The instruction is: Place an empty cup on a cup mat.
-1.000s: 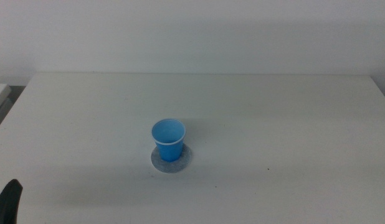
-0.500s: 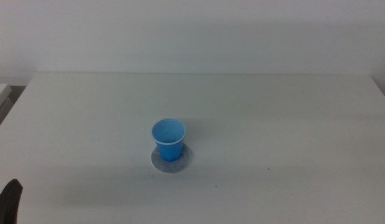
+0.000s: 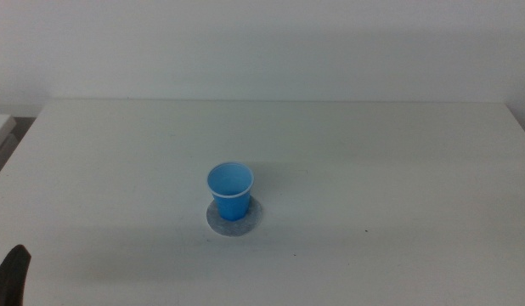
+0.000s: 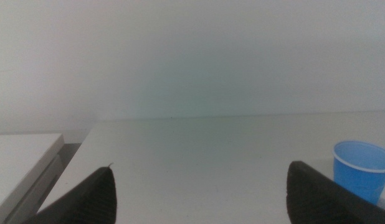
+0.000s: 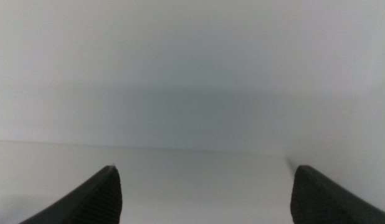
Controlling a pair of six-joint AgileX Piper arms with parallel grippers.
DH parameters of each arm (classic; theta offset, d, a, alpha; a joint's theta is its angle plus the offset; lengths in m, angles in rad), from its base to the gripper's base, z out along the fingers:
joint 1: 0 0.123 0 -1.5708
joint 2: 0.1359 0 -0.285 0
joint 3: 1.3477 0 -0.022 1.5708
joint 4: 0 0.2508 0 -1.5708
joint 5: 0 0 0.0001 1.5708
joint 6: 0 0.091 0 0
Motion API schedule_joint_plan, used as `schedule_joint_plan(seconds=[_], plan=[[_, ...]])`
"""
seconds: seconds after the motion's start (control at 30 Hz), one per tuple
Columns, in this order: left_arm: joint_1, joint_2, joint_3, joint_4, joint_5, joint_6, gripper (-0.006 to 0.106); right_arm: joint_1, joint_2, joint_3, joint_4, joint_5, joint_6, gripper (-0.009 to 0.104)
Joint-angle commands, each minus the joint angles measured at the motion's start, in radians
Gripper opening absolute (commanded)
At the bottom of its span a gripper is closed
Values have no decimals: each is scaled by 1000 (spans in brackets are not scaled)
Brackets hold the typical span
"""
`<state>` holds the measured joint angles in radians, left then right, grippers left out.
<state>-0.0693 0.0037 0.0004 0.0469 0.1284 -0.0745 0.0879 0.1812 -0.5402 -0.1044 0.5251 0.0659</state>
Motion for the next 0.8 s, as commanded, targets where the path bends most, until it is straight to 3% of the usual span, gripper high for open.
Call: schedule_joint_plan(seconds=[0.0,0.1,0.23,0.33,0.47,0.77], plan=[[-1,-4,0,-2,-13,-3,94,1,-5,4,-56,-39,-15,89],[-1,-4,0,-2,-13,-3,94,1,-5,23,-52,-114,-15,89],[-1,-4,0,-2,-13,-3,94,-55,-54,150,-43,-335,-10,89],[-1,-4,0,-2,-13,-3,94,-120,-130,286,12,-454,-10,89],[-1,-4,0,-2,-13,-3,94,-140,-181,440,58,-461,-10,89],[-1,-4,0,-2,-13,-3,94,-115,-181,540,56,-474,-13,89]])
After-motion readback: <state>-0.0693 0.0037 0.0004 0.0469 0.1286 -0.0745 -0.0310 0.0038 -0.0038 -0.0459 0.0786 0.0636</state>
